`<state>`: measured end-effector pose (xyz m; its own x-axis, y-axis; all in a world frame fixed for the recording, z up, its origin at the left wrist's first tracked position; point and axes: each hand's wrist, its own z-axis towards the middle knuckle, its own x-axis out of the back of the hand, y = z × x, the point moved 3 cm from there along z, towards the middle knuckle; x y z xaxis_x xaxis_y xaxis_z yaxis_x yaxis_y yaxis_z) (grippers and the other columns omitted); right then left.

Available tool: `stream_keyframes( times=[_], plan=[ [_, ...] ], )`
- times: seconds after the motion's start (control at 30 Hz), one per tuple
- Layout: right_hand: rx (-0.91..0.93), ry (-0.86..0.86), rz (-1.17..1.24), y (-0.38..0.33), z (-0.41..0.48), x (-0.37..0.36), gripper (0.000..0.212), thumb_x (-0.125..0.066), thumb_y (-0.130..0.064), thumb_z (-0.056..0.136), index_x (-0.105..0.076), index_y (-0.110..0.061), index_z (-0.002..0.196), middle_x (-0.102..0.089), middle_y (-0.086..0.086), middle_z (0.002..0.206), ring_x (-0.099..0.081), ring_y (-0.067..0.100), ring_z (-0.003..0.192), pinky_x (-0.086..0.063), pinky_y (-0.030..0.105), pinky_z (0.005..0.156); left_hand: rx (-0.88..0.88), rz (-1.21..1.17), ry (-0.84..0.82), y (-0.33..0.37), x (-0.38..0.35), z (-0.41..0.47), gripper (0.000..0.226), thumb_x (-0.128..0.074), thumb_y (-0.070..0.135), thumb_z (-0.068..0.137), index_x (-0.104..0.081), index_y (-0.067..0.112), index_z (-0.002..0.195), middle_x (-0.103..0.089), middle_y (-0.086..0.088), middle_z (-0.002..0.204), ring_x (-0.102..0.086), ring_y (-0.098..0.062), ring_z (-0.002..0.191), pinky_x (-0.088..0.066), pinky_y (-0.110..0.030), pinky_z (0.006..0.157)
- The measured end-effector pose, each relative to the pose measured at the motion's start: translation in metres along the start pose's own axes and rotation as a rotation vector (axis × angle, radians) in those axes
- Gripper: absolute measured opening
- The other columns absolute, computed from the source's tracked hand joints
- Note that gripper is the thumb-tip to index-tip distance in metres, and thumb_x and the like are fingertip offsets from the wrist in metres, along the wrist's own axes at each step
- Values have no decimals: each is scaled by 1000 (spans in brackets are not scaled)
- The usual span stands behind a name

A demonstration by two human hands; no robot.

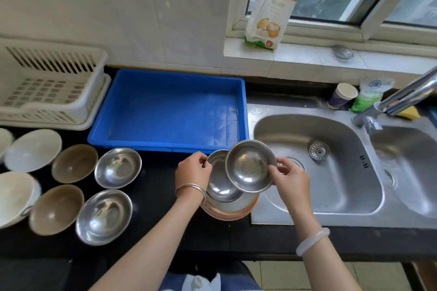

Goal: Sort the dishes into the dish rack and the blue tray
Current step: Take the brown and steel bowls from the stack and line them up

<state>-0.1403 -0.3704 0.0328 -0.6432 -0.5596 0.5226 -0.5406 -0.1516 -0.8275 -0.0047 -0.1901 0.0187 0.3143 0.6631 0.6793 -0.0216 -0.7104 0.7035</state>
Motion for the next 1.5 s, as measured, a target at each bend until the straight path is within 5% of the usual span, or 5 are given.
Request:
stream_keyframes(
  times=[0.57, 0.7, 0.9, 1.23, 1.5],
  plan=[
    [174, -489, 4, -82, 15, -114, 6, -64, -17, 80, -66, -20, 75, -68, -1, 65, -62, 6, 49, -56, 29, 62, 405, -390, 280, -94, 75, -56, 16, -65, 11, 78, -67, 13, 95, -66, -2, 85, -65, -26, 88, -55, -46, 82],
    [181, -591, -157, -86, 11, -163, 10, -56, -11, 76, -62, -18, 72, -66, 5, 70, -67, 13, 53, -54, 21, 54, 518, -454, 308, -125, 73, -74, 16, -65, 8, 77, -68, 10, 93, -68, -6, 86, -66, -27, 87, -55, -46, 83],
    [255, -636, -408, -75, 9, -213, 14, -51, -2, 72, -61, 7, 76, -60, 15, 67, -67, 39, 79, -57, 49, 76, 635, -458, 314, -154, 67, -87, 18, -64, 11, 78, -69, 12, 95, -65, 1, 81, -65, -24, 86, -55, -43, 83],
    [213, -617, -640, -64, 4, -230, 23, -44, 2, 74, -43, -9, 55, -53, 15, 59, -53, 28, 66, -43, 29, 62, 673, -440, 309, -174, 57, -90, 18, -61, 9, 79, -68, 9, 96, -70, -4, 92, -58, -15, 81, -43, -24, 76],
    [113, -620, -632, -60, 4, -240, 13, -44, 0, 82, -57, -2, 81, -60, 18, 83, -67, 35, 81, -57, 40, 74, 727, -464, 287, -186, 53, -91, 11, -63, 14, 81, -66, 10, 91, -70, -7, 92, -61, -19, 81, -48, -27, 75]
  ],
)
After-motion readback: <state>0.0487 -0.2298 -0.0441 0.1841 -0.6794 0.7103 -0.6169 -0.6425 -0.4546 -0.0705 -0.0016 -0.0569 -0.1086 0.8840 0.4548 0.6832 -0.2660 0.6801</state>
